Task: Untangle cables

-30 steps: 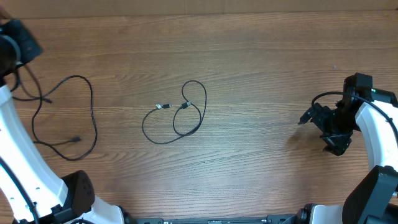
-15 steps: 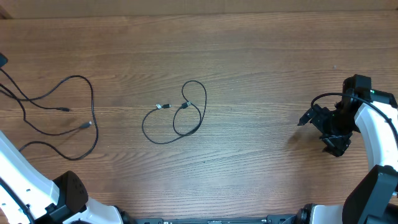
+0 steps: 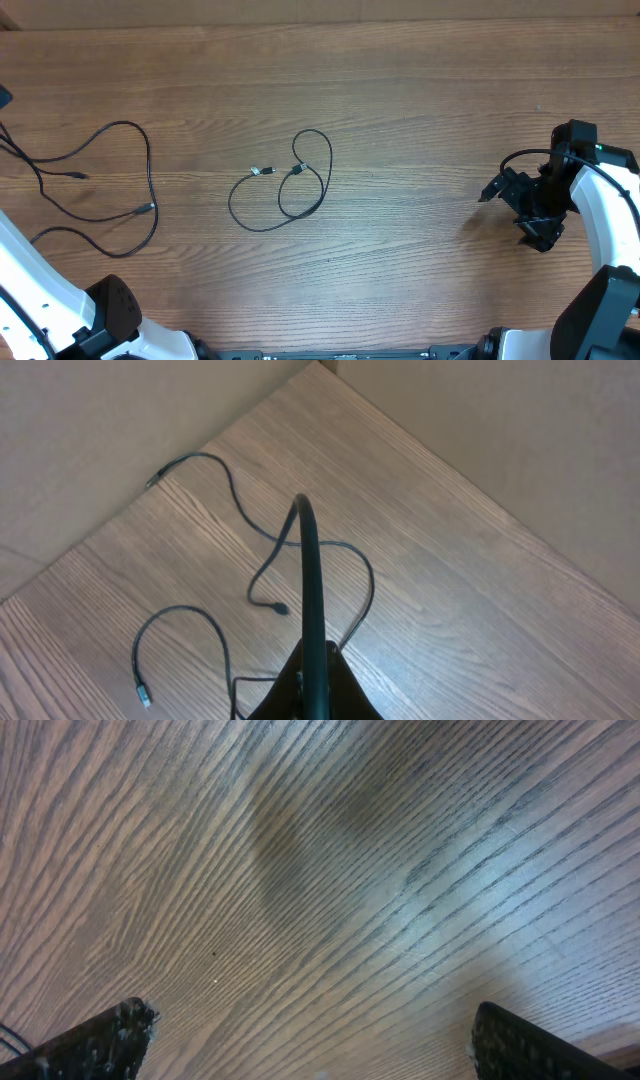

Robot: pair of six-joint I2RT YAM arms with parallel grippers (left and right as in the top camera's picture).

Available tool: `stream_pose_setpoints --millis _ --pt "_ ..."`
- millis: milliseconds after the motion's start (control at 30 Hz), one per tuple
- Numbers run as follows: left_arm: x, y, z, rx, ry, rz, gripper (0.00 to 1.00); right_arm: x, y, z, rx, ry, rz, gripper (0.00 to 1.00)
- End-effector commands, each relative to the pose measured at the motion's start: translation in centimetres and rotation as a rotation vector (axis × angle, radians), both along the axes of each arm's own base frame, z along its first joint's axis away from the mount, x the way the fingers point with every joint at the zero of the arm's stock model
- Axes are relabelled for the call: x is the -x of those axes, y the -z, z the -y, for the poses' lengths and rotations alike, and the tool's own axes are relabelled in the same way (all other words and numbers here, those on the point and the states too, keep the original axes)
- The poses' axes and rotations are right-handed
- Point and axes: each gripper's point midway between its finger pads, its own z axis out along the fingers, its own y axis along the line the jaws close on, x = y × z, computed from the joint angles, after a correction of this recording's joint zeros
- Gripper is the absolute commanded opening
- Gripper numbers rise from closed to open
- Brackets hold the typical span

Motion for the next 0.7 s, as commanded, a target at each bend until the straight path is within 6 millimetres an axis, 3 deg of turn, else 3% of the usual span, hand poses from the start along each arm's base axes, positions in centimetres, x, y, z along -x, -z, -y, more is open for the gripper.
stream_pose_setpoints --millis 0,433,667 --pt "-0.1 0.0 -0.2 -0.003 -0.002 -0.001 0.04 0.2 0.3 -0.1 -0.008 -0.005 -0.007 1.0" --pt "0.0 0.2 -0.1 0.002 -0.002 -0.009 0.04 0.2 0.3 -0.1 -0.008 -0.005 -0.006 1.0" --pt "-0.3 2.0 -0.3 0.036 -0.002 -0.067 0.04 0.2 0.3 -0.1 -0.008 -0.005 -0.006 1.0"
